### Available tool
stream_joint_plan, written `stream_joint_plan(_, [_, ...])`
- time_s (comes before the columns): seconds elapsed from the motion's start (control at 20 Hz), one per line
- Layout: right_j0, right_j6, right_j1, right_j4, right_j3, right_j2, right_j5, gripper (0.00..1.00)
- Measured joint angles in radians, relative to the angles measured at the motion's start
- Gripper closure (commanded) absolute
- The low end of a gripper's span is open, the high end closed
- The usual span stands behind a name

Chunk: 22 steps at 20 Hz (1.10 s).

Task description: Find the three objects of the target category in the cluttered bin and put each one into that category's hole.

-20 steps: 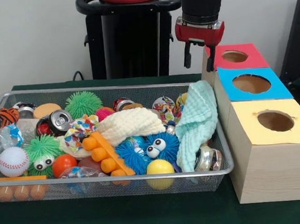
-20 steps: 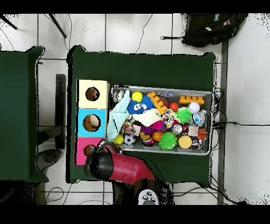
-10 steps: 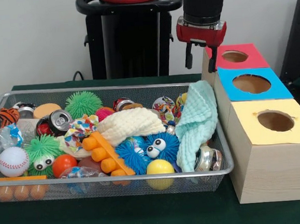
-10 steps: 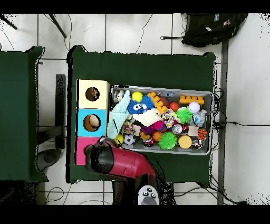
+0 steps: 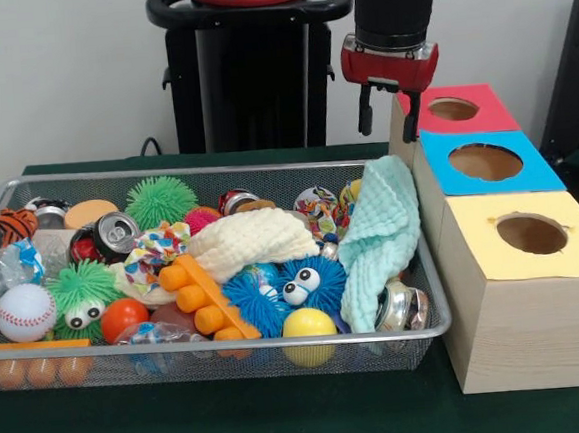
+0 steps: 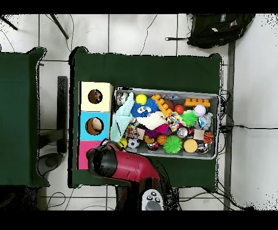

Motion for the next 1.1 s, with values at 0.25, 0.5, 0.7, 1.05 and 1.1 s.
stream_joint_plan(0.25, [0.000,0.000,0.010,0.000,-0.008,-0.001,0.000,0.00])
stream_joint_plan(0.5, [-0.013,0.000,0.017,-0.008,-0.019,0.001,0.000,0.00])
stream_joint_plan(0.7, [-0.034,0.000,0.018,-0.028,-0.028,0.002,0.000,0.00])
stream_joint_plan(1.05, [-0.050,0.000,0.018,-0.044,-0.049,0.003,0.000,0.00])
stream_joint_plan(1.1, [-0.050,0.000,0.018,-0.044,-0.050,0.003,0.000,0.00])
